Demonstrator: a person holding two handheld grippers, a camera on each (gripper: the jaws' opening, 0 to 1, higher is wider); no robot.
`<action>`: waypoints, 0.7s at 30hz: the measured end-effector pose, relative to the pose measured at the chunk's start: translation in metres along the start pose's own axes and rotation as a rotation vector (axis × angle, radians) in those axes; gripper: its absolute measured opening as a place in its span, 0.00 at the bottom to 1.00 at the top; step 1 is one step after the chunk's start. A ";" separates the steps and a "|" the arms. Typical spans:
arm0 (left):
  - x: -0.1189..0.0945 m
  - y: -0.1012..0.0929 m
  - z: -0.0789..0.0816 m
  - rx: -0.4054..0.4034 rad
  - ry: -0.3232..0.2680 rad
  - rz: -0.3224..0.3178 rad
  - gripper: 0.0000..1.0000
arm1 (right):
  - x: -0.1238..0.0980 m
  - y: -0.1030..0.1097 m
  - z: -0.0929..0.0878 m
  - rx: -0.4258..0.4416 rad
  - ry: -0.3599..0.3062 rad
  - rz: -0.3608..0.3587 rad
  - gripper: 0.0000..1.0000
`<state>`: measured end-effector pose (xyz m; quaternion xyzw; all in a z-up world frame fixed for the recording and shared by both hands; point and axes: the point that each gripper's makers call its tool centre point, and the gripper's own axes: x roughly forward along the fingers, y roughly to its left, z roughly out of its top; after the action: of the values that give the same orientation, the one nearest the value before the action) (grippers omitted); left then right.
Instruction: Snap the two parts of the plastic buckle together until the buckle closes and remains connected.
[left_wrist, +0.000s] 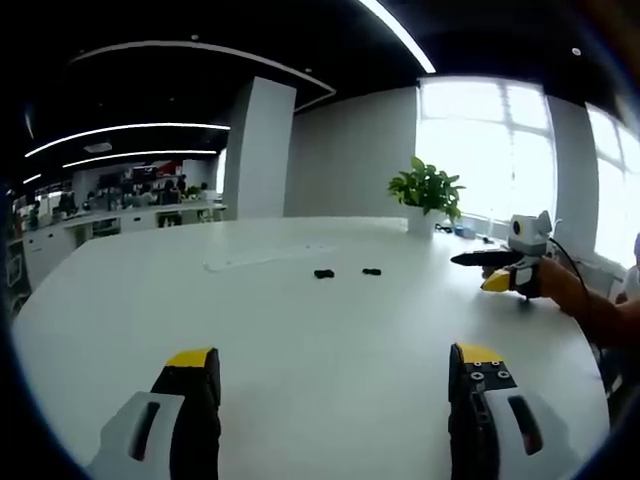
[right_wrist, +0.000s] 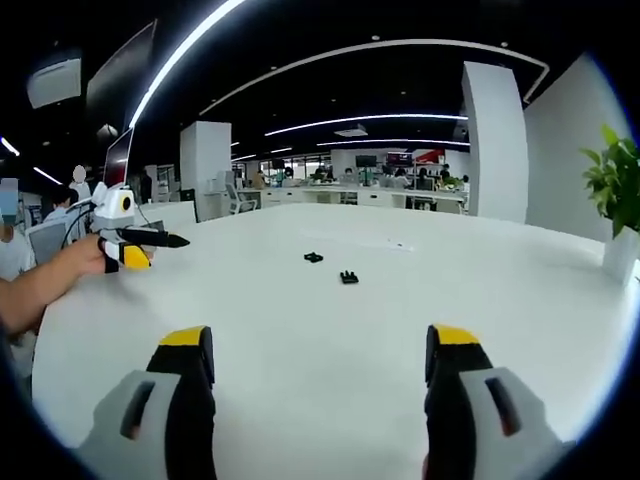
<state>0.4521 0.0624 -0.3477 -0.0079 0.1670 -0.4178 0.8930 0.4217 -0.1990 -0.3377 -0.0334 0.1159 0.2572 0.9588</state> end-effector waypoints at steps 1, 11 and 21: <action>0.000 -0.002 0.002 0.002 -0.005 -0.003 0.96 | 0.000 0.002 0.002 0.003 -0.005 0.004 0.86; 0.006 0.003 0.002 -0.016 -0.004 0.013 0.93 | 0.007 0.005 0.004 -0.016 0.003 0.019 0.86; 0.005 0.016 0.012 -0.044 -0.016 0.030 0.92 | 0.011 -0.008 0.006 -0.024 0.016 -0.027 0.84</action>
<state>0.4705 0.0674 -0.3402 -0.0283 0.1689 -0.4006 0.9001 0.4358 -0.1999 -0.3345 -0.0483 0.1199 0.2451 0.9608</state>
